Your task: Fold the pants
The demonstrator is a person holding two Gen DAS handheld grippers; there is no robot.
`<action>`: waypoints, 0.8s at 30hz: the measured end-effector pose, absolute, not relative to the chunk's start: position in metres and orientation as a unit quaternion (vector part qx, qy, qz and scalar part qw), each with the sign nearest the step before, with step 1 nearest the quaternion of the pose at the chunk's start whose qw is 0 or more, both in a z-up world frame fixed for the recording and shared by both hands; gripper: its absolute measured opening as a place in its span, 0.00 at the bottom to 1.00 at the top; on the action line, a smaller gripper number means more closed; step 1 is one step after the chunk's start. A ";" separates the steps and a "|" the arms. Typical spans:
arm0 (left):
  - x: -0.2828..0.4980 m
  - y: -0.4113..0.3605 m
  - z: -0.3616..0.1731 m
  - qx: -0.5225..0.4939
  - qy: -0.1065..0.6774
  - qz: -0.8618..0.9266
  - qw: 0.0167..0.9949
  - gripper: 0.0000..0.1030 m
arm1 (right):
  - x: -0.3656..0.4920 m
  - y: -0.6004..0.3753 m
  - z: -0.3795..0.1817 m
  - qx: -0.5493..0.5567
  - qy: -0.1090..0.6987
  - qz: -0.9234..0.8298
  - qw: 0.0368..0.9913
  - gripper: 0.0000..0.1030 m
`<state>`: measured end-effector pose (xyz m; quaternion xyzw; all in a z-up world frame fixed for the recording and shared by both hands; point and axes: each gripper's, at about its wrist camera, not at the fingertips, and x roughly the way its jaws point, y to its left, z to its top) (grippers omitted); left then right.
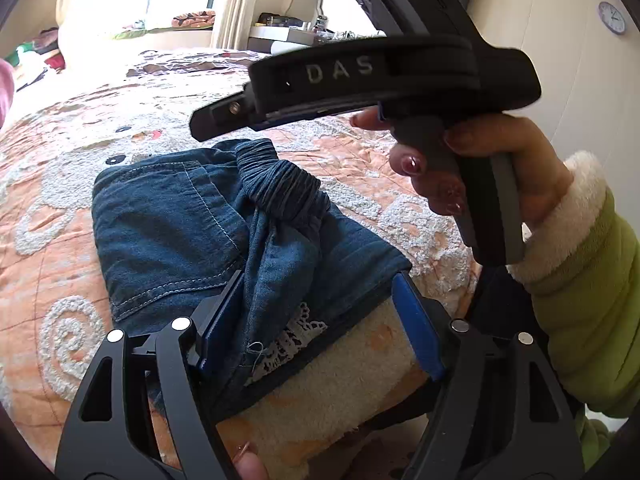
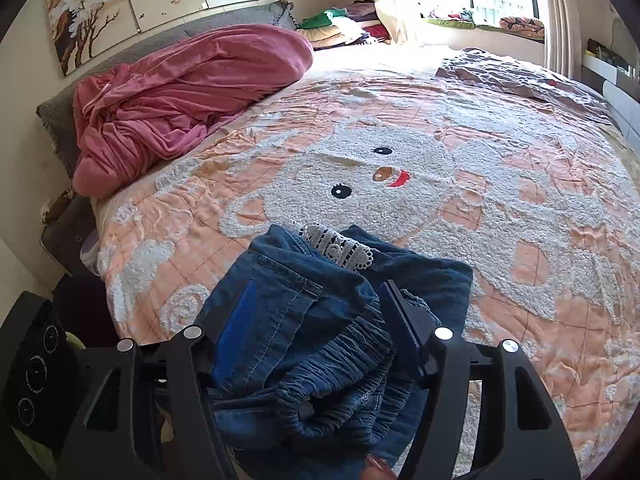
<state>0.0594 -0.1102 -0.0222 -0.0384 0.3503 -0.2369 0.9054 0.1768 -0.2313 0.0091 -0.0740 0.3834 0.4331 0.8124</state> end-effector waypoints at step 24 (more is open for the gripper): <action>0.053 -0.095 -0.007 -0.066 0.341 -0.223 0.911 0.79 | 0.165 -0.273 -0.027 -0.087 0.441 0.308 0.839 0.70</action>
